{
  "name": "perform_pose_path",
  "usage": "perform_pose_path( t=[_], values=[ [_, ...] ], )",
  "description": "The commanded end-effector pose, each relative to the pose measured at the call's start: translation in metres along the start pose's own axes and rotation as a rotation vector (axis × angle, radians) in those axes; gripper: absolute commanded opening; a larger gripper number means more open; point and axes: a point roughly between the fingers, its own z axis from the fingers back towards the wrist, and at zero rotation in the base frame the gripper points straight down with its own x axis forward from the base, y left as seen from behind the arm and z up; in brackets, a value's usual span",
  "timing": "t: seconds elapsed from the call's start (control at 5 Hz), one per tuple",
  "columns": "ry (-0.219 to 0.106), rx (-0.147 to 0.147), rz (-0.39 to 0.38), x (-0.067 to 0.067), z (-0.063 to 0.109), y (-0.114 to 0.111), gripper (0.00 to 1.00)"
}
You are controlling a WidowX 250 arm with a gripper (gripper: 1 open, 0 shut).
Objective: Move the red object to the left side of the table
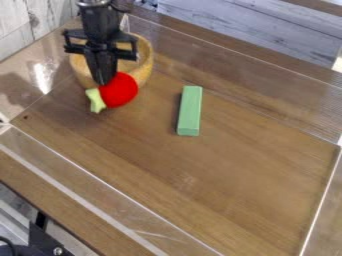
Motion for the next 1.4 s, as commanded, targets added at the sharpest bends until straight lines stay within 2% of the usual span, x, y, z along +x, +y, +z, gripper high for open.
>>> perform_pose_path(
  t=[0.0, 0.2, 0.6, 1.0, 1.2],
  values=[
    [-0.067, 0.010, -0.020, 0.004, 0.017, 0.003, 0.00],
    [-0.052, 0.010, -0.062, 0.000, 0.011, 0.002, 0.00],
    [-0.027, -0.001, -0.115, -0.001, -0.006, 0.012, 0.00],
    [-0.005, -0.007, -0.139, 0.005, 0.005, 0.021, 0.00],
    [0.002, -0.010, -0.097, 0.006, 0.000, 0.023, 0.00]
  ],
)
